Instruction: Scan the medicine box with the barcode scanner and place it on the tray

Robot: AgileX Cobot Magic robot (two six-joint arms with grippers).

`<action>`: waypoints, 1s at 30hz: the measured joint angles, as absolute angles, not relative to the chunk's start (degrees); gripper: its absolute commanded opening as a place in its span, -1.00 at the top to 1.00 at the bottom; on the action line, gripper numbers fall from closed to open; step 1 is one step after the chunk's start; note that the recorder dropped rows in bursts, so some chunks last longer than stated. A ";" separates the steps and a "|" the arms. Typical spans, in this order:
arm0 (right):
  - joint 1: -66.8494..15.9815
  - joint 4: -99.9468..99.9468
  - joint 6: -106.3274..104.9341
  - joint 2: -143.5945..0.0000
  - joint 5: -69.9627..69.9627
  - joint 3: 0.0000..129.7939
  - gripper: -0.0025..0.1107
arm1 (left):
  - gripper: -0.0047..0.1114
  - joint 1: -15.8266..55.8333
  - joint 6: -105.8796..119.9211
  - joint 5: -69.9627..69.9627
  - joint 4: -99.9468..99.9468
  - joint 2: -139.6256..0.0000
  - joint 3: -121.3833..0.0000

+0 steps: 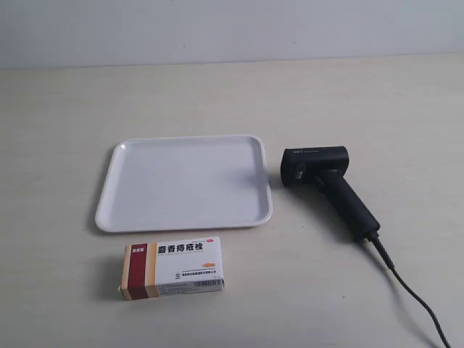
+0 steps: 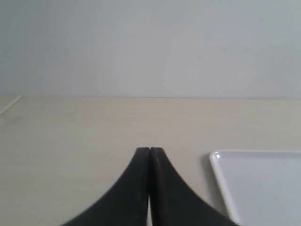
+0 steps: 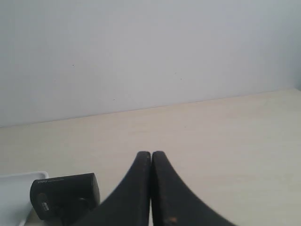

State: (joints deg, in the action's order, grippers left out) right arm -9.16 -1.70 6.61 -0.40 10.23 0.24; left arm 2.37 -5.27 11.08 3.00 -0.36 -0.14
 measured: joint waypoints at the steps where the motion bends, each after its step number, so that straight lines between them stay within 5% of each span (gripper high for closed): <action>1: -9.16 -1.70 6.61 -0.40 10.27 0.24 0.96 | 0.89 2.37 -6.78 11.08 2.38 -0.36 -0.14; 18: -9.16 -1.70 8.91 -0.40 0.43 0.24 0.96 | 0.92 2.37 -16.09 -9.54 1.15 -4.13 -0.02; 25: -9.16 -1.70 19.47 -0.40 -5.22 0.24 0.96 | 0.92 2.37 -13.65 -14.35 5.65 -27.83 -4.07; 30: -9.16 -1.70 20.31 -0.40 -4.92 0.24 0.96 | 0.92 4.31 -31.46 -16.13 32.25 -50.38 -11.29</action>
